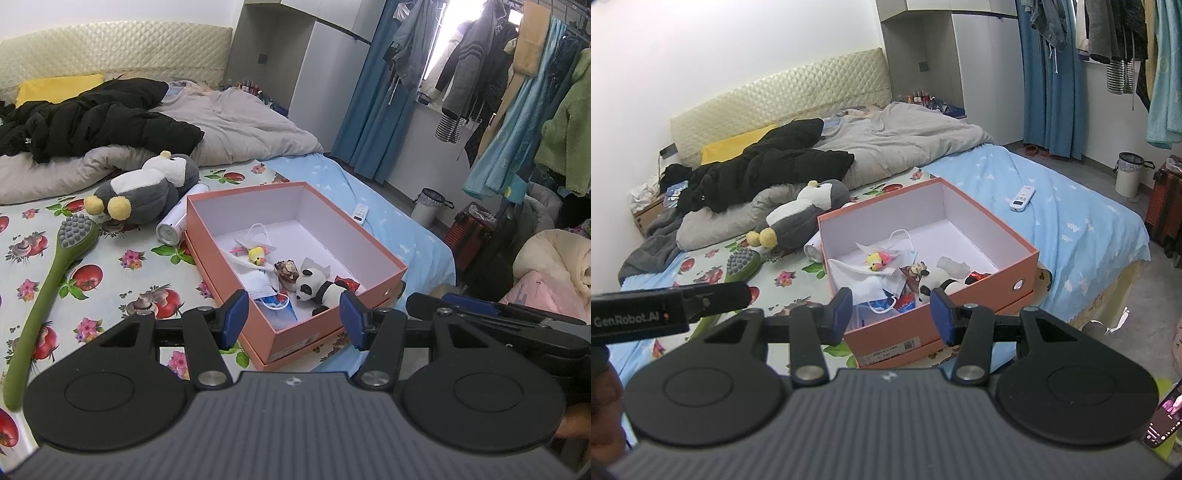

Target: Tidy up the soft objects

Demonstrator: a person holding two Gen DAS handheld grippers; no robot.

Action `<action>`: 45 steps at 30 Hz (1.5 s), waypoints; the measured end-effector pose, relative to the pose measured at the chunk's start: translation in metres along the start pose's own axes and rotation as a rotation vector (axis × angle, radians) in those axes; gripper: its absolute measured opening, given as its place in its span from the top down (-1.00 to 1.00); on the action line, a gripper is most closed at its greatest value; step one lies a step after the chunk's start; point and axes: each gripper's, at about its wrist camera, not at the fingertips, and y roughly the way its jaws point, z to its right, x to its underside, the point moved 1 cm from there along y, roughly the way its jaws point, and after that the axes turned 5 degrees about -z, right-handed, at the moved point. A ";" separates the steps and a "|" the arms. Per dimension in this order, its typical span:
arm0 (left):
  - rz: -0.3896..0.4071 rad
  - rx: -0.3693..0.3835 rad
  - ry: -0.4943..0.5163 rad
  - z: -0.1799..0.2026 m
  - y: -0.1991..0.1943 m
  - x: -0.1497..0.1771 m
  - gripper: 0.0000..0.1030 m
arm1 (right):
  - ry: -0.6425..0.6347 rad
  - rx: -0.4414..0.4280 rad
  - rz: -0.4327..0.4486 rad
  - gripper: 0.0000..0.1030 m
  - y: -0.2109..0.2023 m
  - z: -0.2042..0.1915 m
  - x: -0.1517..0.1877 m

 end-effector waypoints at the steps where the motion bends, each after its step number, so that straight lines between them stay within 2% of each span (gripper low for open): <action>1: 0.001 0.000 0.001 0.000 0.000 0.000 -0.19 | -0.002 0.000 0.002 0.04 0.000 0.000 0.000; 41: 0.017 -0.013 -0.029 -0.005 -0.008 0.001 -0.21 | -0.017 0.002 0.016 0.04 -0.002 -0.002 -0.002; 42: 0.017 -0.012 -0.032 -0.005 -0.009 0.001 -0.23 | -0.018 0.001 0.016 0.04 -0.002 -0.001 -0.002; 43: 0.017 -0.013 -0.032 -0.005 -0.009 0.001 -0.39 | -0.020 0.002 0.016 0.03 -0.002 -0.002 -0.002; 45: 0.023 -0.022 -0.030 -0.005 -0.009 0.001 -0.61 | -0.024 0.003 0.012 -0.24 -0.001 -0.001 -0.003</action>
